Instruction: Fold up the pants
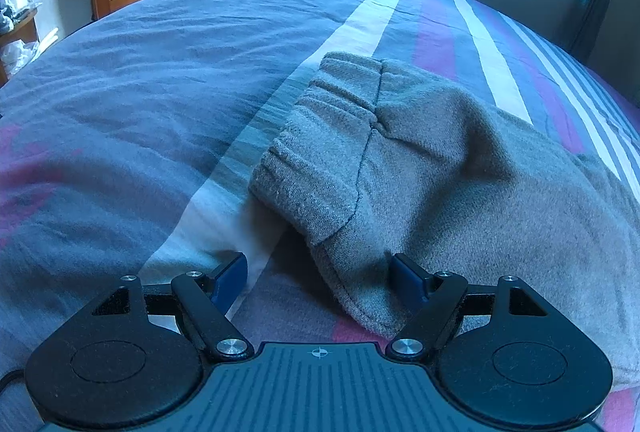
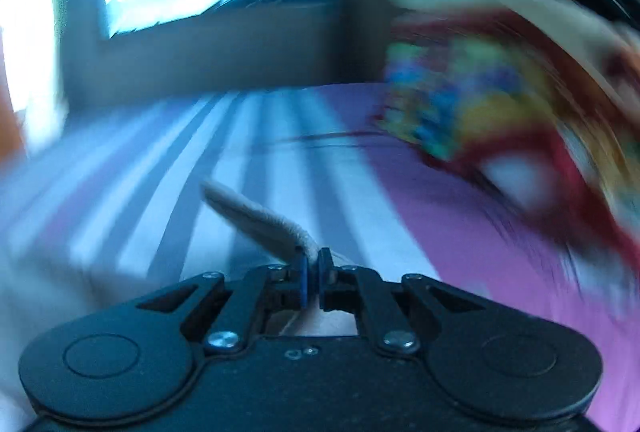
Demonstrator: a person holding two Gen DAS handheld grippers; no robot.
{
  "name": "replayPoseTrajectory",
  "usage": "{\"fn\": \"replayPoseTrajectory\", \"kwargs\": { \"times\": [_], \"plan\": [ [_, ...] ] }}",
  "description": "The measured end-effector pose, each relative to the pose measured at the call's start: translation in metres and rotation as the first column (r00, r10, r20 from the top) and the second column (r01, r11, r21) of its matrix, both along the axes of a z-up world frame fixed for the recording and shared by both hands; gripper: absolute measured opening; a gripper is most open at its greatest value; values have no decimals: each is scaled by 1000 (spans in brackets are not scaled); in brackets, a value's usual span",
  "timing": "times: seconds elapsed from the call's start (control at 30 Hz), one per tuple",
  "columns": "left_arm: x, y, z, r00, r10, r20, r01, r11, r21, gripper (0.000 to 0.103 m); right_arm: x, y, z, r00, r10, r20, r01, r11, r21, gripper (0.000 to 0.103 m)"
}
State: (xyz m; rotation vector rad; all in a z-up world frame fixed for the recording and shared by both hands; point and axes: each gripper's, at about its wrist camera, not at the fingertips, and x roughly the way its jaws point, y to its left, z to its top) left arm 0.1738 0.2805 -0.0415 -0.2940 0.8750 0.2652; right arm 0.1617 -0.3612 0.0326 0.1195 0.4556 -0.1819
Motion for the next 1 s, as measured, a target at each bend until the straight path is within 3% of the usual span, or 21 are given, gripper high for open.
{"fn": "replayPoseTrajectory", "kwargs": {
  "times": [0.1,0.17,0.23,0.3,0.4,0.53,0.63,0.73,0.87,0.9,0.93,0.97,1.0],
  "plan": [
    [0,0,0,1000,-2,-1,2,1000,2,78,-50,-53,-28,989,-146,38,132,960,247,4],
    [0,1,0,1000,-2,0,2,1000,-3,78,-61,-80,-64,980,-196,-39,196,906,374,4],
    [0,2,1,1000,-1,-5,1,1000,-9,78,-64,-93,-91,973,-211,-94,231,863,449,5],
    [1,2,2,1000,-3,-12,3,1000,-8,78,-69,-97,-99,974,-216,-73,223,839,497,7],
    [2,4,7,1000,5,-11,-5,1000,-12,78,-71,-105,-100,970,-235,-56,226,800,556,20],
    [-6,4,14,999,19,48,-19,1000,0,77,-69,-126,-102,953,-295,-66,272,743,612,15],
    [-19,14,18,990,86,114,-78,995,-67,76,-72,-126,-101,959,-274,-70,261,760,595,17],
    [-33,31,20,969,174,173,-141,971,-191,55,-71,-124,-100,962,-263,-68,253,779,573,18],
    [-36,43,11,959,212,187,-146,938,-315,55,-67,-123,-99,963,-260,-74,255,784,566,21],
    [-35,45,10,957,214,198,-138,930,-339,49,-64,-123,-98,963,-258,-77,255,786,563,22],
    [-32,45,9,957,208,201,-126,925,-358,31,-63,-122,-97,963,-257,-81,257,788,559,22],
    [-29,45,7,957,206,205,-116,918,-379,25,-62,-122,-96,963,-257,-85,260,789,556,23],
    [-28,44,8,954,212,214,-119,918,-378,25,-61,-121,-96,962,-258,-90,264,790,553,23]
  ]
}}
